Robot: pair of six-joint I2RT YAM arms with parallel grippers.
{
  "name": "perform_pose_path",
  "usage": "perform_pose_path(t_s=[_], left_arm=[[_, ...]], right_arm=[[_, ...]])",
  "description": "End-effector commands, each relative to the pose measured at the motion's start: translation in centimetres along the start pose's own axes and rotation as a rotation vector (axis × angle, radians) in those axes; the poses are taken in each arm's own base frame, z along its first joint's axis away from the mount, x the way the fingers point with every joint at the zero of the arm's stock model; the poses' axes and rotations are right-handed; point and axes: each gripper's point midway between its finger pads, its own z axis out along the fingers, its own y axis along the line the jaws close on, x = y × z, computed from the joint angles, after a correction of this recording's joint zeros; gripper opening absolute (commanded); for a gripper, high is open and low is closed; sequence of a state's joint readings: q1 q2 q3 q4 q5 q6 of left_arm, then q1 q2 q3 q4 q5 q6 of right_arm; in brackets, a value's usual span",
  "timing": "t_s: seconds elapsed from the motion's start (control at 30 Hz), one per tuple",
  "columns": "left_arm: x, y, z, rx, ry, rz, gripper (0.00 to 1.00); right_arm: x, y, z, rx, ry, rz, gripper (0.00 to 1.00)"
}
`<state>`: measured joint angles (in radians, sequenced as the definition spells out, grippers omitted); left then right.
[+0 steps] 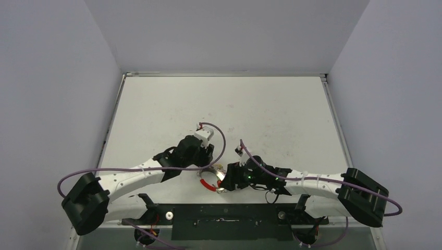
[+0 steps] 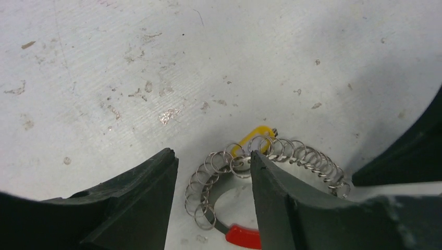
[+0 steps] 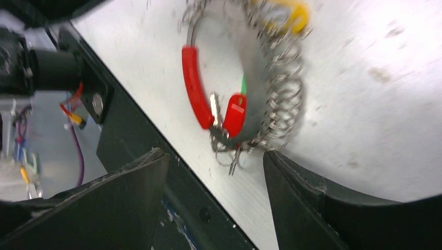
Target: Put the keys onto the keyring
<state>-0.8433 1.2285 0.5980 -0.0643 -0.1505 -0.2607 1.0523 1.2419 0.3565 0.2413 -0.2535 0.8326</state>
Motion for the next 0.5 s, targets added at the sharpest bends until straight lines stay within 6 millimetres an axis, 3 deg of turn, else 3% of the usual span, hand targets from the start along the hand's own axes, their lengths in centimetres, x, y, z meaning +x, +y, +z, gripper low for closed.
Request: perform_pose_path(t_s=[0.0,0.17,0.27,0.37,0.47], left_arm=[[-0.6,-0.3,-2.9,0.033,-0.076,-0.134,0.52],[2.6,-0.6,-4.6,0.087,-0.090,-0.339,0.53],[4.9,-1.0,-4.9,0.132,-0.084,-0.453,0.52],[6.9,-1.0,-4.8,0.148,-0.070,-0.513,0.43],[7.5,-1.1,-4.5,0.164,-0.087,-0.550,0.41]], right_arm=[[-5.0,-0.4,-1.6,0.035,-0.125,-0.002,0.68],[-6.0,-2.6,-1.8,0.063,-0.113,0.015,0.68],[-5.5,-2.5,-1.2,0.036,-0.087,0.022,0.64],[-4.7,-2.4,-0.3,0.006,-0.058,0.039,0.58],[-3.5,-2.7,0.4,0.003,-0.030,0.042,0.53]])
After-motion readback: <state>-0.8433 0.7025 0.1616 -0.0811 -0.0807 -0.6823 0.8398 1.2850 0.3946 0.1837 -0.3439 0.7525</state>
